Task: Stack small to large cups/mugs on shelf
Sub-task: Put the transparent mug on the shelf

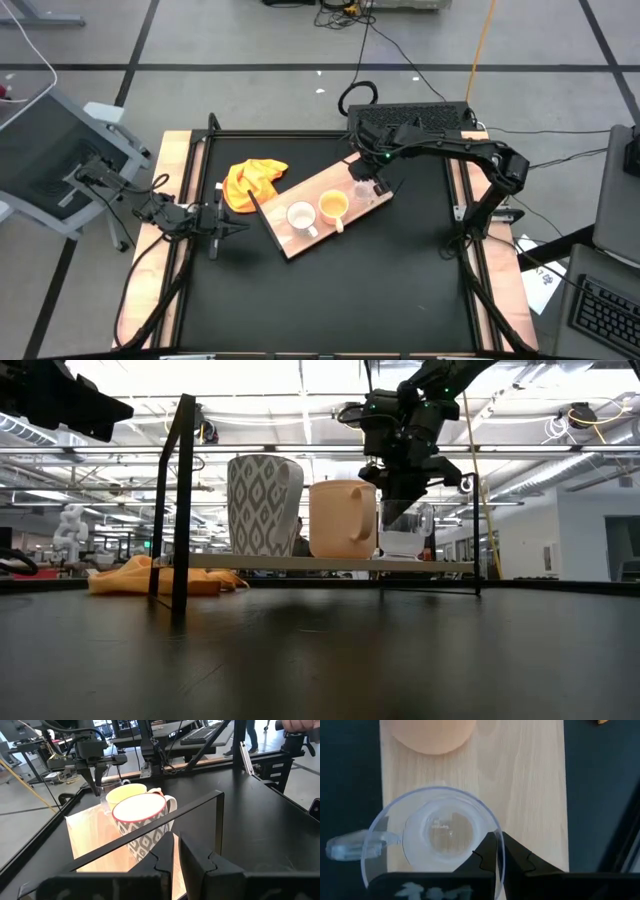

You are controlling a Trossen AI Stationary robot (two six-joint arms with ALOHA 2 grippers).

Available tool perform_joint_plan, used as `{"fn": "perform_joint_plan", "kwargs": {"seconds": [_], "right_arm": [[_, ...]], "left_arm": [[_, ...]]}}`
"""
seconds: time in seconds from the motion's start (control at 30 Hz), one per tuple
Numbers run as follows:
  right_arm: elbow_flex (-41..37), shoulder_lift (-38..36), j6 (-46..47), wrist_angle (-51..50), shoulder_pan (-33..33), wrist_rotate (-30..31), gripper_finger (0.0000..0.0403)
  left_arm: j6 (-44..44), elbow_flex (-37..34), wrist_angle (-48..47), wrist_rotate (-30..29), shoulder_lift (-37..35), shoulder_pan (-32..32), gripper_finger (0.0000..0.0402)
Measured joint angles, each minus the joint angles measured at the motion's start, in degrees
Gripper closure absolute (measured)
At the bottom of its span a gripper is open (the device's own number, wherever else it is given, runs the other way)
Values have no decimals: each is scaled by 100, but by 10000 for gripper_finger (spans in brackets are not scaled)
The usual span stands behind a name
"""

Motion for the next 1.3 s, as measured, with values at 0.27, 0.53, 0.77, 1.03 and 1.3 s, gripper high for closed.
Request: {"fn": "perform_joint_plan", "kwargs": {"seconds": [0.27,0.53,0.77,1.03,1.3], "right_arm": [[-7,9,177,84,0,-396,403],[-9,9,466,-128,7,-336,403],[-6,4,605,-349,15,-98,403],[-2,0,686,-594,46,72,403],[-2,0,728,-590,83,85,403]], "left_arm": [[-7,-1,-141,0,0,-1,371],[-20,-1,-168,0,0,0,371],[-20,1,-205,0,-1,1,371],[-20,-1,-268,0,-1,0,371],[-47,-1,-268,0,1,-1,371]]}}
